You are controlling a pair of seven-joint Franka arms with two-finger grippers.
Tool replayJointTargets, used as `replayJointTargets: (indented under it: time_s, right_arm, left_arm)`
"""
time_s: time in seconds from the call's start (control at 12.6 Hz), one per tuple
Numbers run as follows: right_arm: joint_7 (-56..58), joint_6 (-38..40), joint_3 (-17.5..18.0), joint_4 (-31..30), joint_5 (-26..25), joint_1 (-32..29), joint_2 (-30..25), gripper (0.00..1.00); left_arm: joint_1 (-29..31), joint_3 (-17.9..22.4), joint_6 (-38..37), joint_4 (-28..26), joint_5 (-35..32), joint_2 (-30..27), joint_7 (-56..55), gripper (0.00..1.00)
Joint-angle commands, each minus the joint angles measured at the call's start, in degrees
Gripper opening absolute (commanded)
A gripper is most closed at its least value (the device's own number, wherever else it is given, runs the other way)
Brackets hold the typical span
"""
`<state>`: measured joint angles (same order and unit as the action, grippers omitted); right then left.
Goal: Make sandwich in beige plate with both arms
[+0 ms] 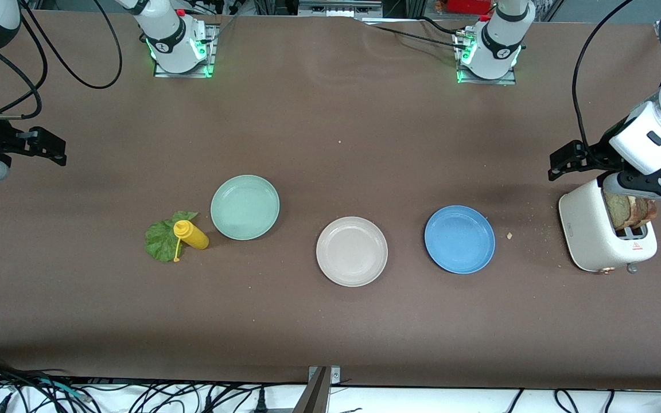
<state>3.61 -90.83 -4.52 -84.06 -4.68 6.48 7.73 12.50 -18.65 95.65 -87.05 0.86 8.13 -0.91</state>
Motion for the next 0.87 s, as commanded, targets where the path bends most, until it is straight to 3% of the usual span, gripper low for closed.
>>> replayJointTargets:
  time_s: [0.0, 0.79]
  right_arm:
    - [-0.5, 0.5, 0.0, 0.8, 0.6, 0.0, 0.1, 1.00]
    - [-0.4, 0.8, 0.0, 0.8, 1.3, 0.1, 0.1, 1.00]
  left_arm:
    - [0.6, -0.2, -1.2, 0.2, 0.3, -0.3, 0.3, 1.00]
    - [0.6, -0.2, -4.2, 1.9, -0.5, -0.3, 1.3, 1.00]
